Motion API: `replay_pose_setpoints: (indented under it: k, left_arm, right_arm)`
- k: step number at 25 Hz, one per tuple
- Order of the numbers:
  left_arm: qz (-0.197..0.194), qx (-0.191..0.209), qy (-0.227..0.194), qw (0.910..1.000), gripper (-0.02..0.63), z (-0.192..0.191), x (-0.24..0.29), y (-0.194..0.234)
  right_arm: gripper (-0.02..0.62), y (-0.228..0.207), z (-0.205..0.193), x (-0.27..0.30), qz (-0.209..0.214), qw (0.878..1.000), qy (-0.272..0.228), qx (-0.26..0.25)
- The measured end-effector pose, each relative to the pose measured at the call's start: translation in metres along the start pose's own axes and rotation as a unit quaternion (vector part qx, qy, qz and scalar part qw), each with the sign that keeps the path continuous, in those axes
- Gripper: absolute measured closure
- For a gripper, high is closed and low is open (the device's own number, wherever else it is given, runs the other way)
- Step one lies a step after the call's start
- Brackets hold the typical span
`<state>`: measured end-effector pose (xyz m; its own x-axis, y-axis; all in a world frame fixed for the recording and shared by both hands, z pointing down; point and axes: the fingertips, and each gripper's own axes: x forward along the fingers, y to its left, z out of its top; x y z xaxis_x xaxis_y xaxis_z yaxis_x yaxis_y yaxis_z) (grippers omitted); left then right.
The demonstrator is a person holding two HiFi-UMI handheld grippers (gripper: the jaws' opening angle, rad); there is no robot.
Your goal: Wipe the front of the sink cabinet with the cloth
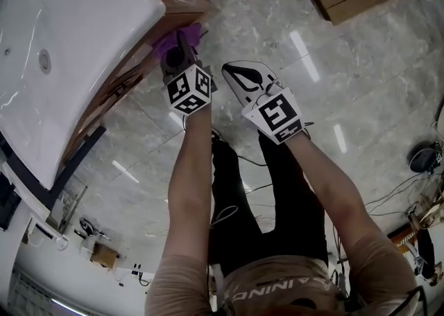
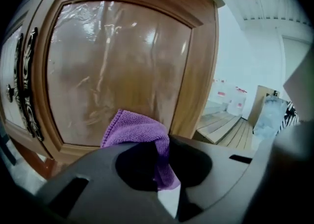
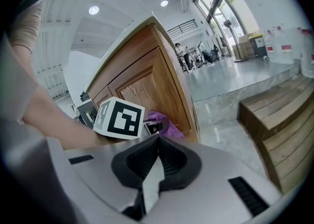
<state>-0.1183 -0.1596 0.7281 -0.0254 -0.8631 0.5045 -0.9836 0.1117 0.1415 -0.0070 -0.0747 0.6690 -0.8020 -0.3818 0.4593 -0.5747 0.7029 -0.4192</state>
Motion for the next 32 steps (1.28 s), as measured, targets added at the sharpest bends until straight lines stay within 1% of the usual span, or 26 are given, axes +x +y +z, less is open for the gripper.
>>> replay_pose_setpoints:
  k: [2,5,6,10,14,16,18,22,26,29,32]
  left_arm:
    - [-0.003,-0.006,-0.002,1.0000,0.569,0.002,0.006,-0.013]
    - [0.013,-0.034,-0.009,0.9993,0.569,0.003,0.008,-0.020]
    - [0.012,-0.034,-0.010,0.9993,0.569,0.003,0.009,-0.025]
    - [-0.021,-0.003,-0.017,0.9996,0.569,0.009,0.014,-0.062]
    - [-0.034,-0.008,-0.017,0.9992,0.569,0.018,0.017,-0.083]
    - [-0.054,0.016,-0.021,0.9982,0.569,0.026,0.008,-0.100]
    - [-0.075,0.033,-0.020,0.9965,0.569,0.034,-0.009,-0.118]
    - [-0.094,0.017,-0.011,0.9953,0.569,0.051,-0.064,-0.134]
    - [-0.109,0.014,-0.014,0.9938,0.569,0.079,-0.122,-0.133]
    - [-0.119,0.015,-0.012,0.9926,0.569,0.100,-0.176,-0.130]
    - [-0.119,-0.003,-0.008,0.9929,0.569,0.121,-0.230,-0.117]
  right_arm:
    - [0.584,-0.010,0.004,-0.004,0.000,1.000,-0.003,0.000]
    - [0.584,-0.025,0.008,-0.012,-0.002,1.000,-0.007,-0.003]
    - [0.584,-0.030,0.008,-0.015,-0.005,1.000,-0.008,-0.002]
    - [0.584,-0.049,0.002,-0.030,-0.020,1.000,-0.011,0.009]
    - [0.584,-0.055,0.001,-0.047,-0.029,0.999,-0.014,0.017]
    - [0.584,-0.055,0.004,-0.057,-0.032,0.999,-0.016,0.017]
    - [0.584,-0.050,0.009,-0.071,-0.033,0.999,-0.015,0.014]
    - [0.584,-0.026,0.029,-0.106,-0.037,0.999,-0.005,-0.008]
    - [0.584,0.001,0.057,-0.134,-0.044,0.999,-0.001,-0.030]
    - [0.584,0.035,0.073,-0.159,-0.045,0.998,0.000,-0.033]
    - [0.584,0.075,0.090,-0.179,-0.046,0.999,-0.005,-0.027]
